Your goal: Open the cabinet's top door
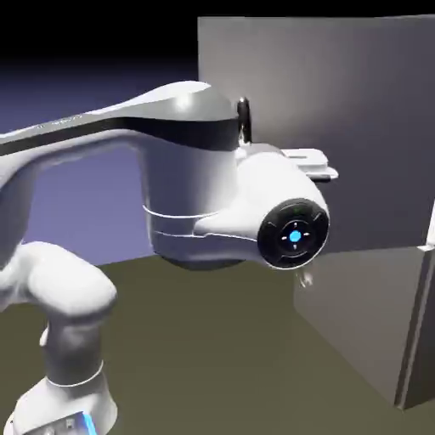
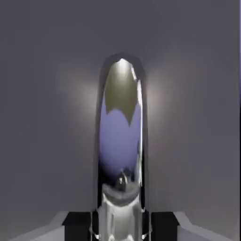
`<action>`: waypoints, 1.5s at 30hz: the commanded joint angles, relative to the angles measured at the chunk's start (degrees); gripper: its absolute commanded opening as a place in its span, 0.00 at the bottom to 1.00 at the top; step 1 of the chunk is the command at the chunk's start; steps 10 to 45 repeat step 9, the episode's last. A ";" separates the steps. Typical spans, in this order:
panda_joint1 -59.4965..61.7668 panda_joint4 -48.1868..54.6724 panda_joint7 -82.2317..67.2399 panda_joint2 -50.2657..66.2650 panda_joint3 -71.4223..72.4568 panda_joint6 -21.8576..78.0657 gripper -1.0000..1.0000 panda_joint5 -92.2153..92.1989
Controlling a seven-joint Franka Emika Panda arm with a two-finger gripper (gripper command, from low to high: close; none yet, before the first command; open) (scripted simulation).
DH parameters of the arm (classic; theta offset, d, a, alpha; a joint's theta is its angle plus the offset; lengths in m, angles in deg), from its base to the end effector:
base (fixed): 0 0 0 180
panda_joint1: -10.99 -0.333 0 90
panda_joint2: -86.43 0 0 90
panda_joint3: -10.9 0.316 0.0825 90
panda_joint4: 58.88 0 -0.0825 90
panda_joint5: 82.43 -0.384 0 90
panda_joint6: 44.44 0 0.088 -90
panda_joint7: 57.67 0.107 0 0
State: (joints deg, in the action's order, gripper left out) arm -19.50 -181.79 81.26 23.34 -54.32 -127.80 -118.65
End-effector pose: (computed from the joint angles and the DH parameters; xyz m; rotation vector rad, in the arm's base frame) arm 0.2541 -0.3033 0.5870 -0.5119 1.7668 1.6117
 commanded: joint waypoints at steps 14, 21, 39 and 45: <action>-14.71 17.20 3.35 -1.16 -8.99 14.14 0.00 4.41; -14.71 17.20 3.35 -1.16 -8.99 14.14 0.00 4.41; -14.71 17.20 3.35 -1.16 -8.99 14.14 0.00 4.41; -14.71 17.20 3.35 -1.16 -8.99 14.14 0.00 4.41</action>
